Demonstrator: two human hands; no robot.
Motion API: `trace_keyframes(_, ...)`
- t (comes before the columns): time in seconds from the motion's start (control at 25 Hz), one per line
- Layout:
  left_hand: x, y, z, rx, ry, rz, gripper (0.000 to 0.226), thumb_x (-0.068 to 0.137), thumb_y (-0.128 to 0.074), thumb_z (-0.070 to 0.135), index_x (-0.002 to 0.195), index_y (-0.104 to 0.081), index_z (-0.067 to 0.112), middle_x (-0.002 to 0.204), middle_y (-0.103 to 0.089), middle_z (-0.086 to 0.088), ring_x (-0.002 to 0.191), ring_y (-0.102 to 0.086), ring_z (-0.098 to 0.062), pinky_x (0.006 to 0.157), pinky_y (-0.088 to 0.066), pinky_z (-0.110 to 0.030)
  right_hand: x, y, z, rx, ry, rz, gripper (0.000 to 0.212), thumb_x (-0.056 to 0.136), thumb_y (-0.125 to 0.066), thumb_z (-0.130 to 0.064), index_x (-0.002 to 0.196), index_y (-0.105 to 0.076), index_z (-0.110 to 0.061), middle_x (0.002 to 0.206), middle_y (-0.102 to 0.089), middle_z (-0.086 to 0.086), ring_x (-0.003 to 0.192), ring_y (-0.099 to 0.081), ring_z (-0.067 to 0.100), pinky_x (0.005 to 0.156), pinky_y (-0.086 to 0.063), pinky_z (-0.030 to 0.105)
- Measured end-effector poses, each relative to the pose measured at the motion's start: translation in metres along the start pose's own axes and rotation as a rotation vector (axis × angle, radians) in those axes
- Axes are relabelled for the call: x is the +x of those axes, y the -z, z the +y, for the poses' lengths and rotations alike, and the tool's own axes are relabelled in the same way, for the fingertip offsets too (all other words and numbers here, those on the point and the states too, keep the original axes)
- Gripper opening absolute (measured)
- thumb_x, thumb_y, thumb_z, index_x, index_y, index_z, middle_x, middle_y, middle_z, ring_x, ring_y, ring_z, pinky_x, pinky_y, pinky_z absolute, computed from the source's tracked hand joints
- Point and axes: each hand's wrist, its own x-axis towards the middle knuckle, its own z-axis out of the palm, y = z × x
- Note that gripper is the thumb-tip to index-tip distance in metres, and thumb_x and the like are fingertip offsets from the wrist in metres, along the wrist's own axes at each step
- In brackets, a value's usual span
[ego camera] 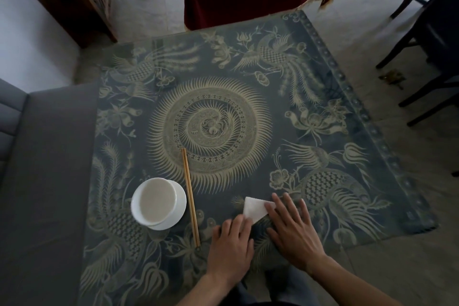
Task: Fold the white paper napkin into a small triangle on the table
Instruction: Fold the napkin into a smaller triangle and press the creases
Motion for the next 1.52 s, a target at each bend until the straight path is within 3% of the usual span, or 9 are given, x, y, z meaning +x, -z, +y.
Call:
trace_keyframes(0.28,-0.001,-0.001,0.020,-0.060,-0.121,0.063,0.022,0.091,-0.048,0.036,0.108,-0.059,0.027,0.097,-0.057,0.004,0.085,-0.053,-0.022,0.071,-0.044,-0.040,0.021,0.010,-0.013,0.042,0.008,0.033,0.058,0.097,-0.026,-0.044,0.149,-0.036,-0.020,0.159,-0.021,0.011,0.146,-0.009,0.035,0.111,-0.009,0.056)
trace_keyframes(0.4,0.008,0.003,0.011,-0.213,-0.047,0.150,0.014,0.088,-0.053,0.030,0.097,-0.064,0.027,0.091,-0.059,0.008,0.083,-0.056,-0.016,0.069,-0.044,-0.034,0.013,0.009,-0.014,0.083,0.004,0.079,0.056,0.095,-0.031,-0.038,0.145,-0.042,-0.016,0.155,-0.032,0.011,0.144,-0.020,0.034,0.110,-0.015,0.055)
trace_keyframes(0.52,0.033,0.016,-0.004,-0.325,0.078,0.184,0.017,0.090,-0.063,0.023,0.106,-0.066,0.023,0.100,-0.061,0.007,0.091,-0.057,-0.013,0.077,-0.044,-0.027,-0.004,-0.001,-0.015,0.074,0.133,0.098,0.051,0.093,-0.042,-0.037,0.139,-0.052,-0.017,0.148,-0.045,0.007,0.139,-0.035,0.032,0.107,-0.023,0.055)
trace_keyframes(0.68,0.083,0.038,-0.010,-0.325,-0.024,0.088,0.033,0.090,-0.065,0.016,0.123,-0.061,0.021,0.114,-0.058,0.006,0.104,-0.057,-0.013,0.085,-0.046,-0.027,-0.011,-0.007,-0.021,0.047,0.197,0.087,0.052,0.087,-0.047,-0.039,0.133,-0.057,-0.017,0.140,-0.055,0.005,0.132,-0.047,0.028,0.108,-0.032,0.056)
trace_keyframes(0.84,0.119,0.048,-0.004,-0.097,-0.176,-0.159,0.050,0.093,-0.061,0.024,0.140,-0.044,0.024,0.127,-0.047,0.001,0.113,-0.049,-0.020,0.089,-0.045,-0.036,-0.008,-0.005,-0.020,0.054,0.210,0.057,0.053,0.086,-0.043,-0.041,0.132,-0.059,-0.018,0.136,-0.059,0.004,0.125,-0.054,0.023,0.101,-0.043,0.052)
trace_keyframes(0.96,0.128,0.050,-0.001,-0.025,-0.193,-0.204,0.042,0.091,-0.060,0.024,0.131,-0.050,0.023,0.122,-0.044,-0.003,0.109,-0.047,-0.023,0.088,-0.045,-0.039,-0.008,-0.007,-0.016,0.045,0.213,0.063,0.052,0.089,-0.041,-0.040,0.134,-0.056,-0.019,0.140,-0.056,0.003,0.128,-0.052,0.024,0.101,-0.043,0.054)
trace_keyframes(1.24,0.133,0.054,0.003,-0.213,-0.051,-0.299,0.011,0.086,-0.054,0.016,0.092,-0.049,0.023,0.106,-0.048,0.001,0.099,-0.050,-0.020,0.078,-0.049,-0.038,-0.007,-0.008,-0.007,-0.011,0.260,0.086,0.050,0.090,-0.050,-0.041,0.136,-0.054,-0.024,0.144,-0.051,-0.001,0.133,-0.045,0.026,0.103,-0.041,0.055)
trace_keyframes(1.4,0.133,0.055,-0.002,-0.383,0.014,-0.317,0.013,0.091,-0.053,0.018,0.101,-0.051,0.024,0.091,-0.063,0.003,0.080,-0.061,-0.019,0.072,-0.052,-0.039,-0.003,-0.007,-0.006,-0.038,0.281,0.092,0.054,0.087,-0.057,-0.042,0.138,-0.052,-0.023,0.146,-0.049,0.000,0.134,-0.044,0.027,0.104,-0.040,0.055)
trace_keyframes(1.52,0.132,0.056,-0.013,-0.506,0.081,-0.275,0.021,0.086,-0.062,0.017,0.106,-0.059,0.024,0.085,-0.064,0.008,0.080,-0.062,-0.014,0.071,-0.051,-0.031,0.005,-0.004,-0.007,-0.032,0.259,0.100,0.057,0.086,-0.060,-0.041,0.139,-0.051,-0.020,0.146,-0.049,0.002,0.133,-0.045,0.029,0.102,-0.042,0.056)
